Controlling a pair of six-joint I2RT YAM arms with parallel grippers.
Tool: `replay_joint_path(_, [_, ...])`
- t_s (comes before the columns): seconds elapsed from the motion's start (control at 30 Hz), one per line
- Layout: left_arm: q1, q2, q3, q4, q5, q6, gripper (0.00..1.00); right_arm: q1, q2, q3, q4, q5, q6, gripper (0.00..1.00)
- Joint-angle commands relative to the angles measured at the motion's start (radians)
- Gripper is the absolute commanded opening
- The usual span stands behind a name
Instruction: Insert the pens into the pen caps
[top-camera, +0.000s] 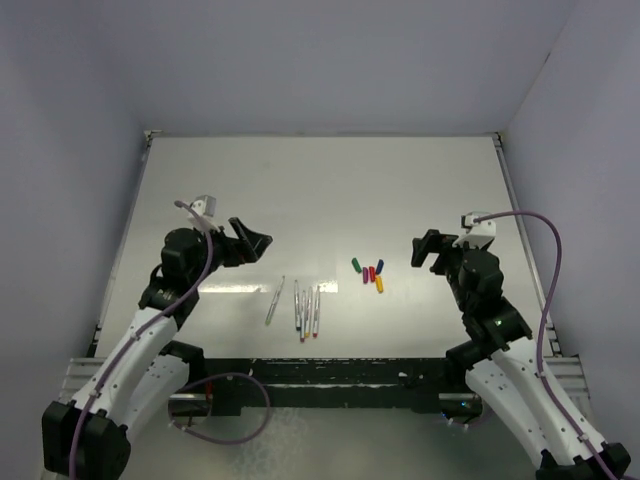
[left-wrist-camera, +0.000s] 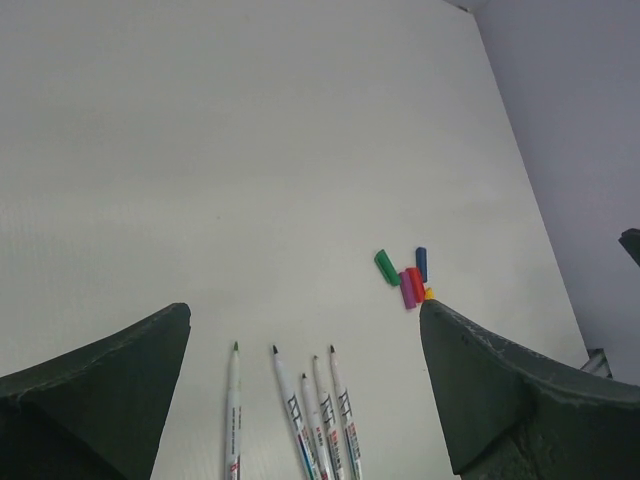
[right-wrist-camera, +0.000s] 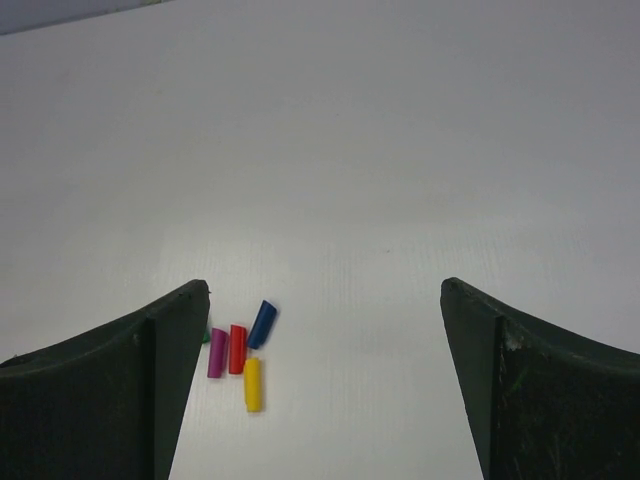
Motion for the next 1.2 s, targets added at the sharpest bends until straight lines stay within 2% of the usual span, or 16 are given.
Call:
replay_joint_path(0.0, [-0.004, 0.104, 0.081, 0.026, 0.132, 0.036, 0.99, 0.001, -0.011, 0.004, 0.017, -0.012, 0.011, 1.00])
replay_joint_path(0.43, [-0.013, 0.003, 0.052, -0.006, 0.214, 0.070, 0.99, 0.000, 0.003, -0.004, 0.026, -0.026, -0.005, 1.00])
replay_joint_path(0.63, [-0.099, -0.061, 0.023, -0.031, 0.174, 0.065, 0.99, 0.001, 0.013, -0.009, 0.032, -0.022, -0.003, 1.00])
replay_joint_path(0.73, [-0.181, -0.028, 0.007, 0.019, 0.147, 0.056, 0.99, 0.001, 0.029, -0.005, 0.034, -0.021, -0.001, 1.00])
replay_joint_path(0.83, [-0.331, 0.040, 0.012, 0.095, 0.064, 0.067, 0.99, 0.001, 0.039, 0.003, 0.019, -0.021, 0.003, 1.00])
replay_joint_path(0.9, [-0.485, 0.099, 0.052, 0.111, -0.066, 0.113, 0.99, 0.001, 0.035, 0.009, 0.005, -0.018, 0.001, 1.00])
replay_joint_path(1.0, [-0.736, 0.212, 0.160, 0.046, -0.358, 0.217, 0.99, 0.001, 0.018, 0.012, -0.008, -0.008, -0.002, 1.00])
replay_joint_path(1.07, [-0.789, 0.281, 0.215, -0.018, -0.473, 0.228, 0.99, 0.001, 0.006, 0.011, -0.010, -0.003, 0.000, 1.00])
replay_joint_path(1.17, [-0.789, 0.292, 0.209, -0.016, -0.504, 0.199, 0.99, 0.001, -0.003, 0.008, -0.011, -0.003, -0.001, 1.00])
